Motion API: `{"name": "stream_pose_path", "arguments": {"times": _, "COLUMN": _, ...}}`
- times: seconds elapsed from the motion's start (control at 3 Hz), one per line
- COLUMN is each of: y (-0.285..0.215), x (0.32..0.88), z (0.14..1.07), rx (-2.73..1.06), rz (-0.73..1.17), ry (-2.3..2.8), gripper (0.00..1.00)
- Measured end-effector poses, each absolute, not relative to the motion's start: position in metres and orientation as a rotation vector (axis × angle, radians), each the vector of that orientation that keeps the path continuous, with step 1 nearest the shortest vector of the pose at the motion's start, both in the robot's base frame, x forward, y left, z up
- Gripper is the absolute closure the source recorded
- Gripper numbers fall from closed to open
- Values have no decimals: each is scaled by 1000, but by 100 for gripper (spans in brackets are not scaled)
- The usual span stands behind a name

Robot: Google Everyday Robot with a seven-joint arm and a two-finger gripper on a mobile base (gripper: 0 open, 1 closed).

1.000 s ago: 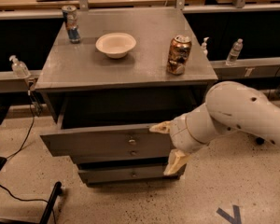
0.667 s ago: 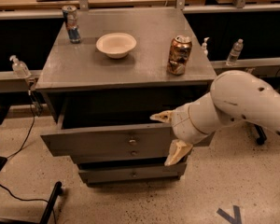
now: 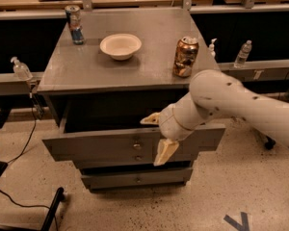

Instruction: Open top drawer

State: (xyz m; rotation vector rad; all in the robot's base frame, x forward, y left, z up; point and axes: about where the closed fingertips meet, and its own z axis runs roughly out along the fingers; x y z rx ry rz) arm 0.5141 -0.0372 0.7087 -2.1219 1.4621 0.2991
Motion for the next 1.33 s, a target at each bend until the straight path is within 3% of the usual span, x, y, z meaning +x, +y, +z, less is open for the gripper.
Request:
{"name": "stream_pose_path", "arguments": {"times": 1.0, "y": -2, "x": 514, "z": 659, "rx": -2204, "rz": 442, "ry": 1557, "gripper": 24}}
{"name": "stream_pose_path", "arguments": {"times": 1.33, "y": -16, "x": 493, "z": 669, "rx": -2194, "rz": 467, "ry": 1590, "gripper": 41}}
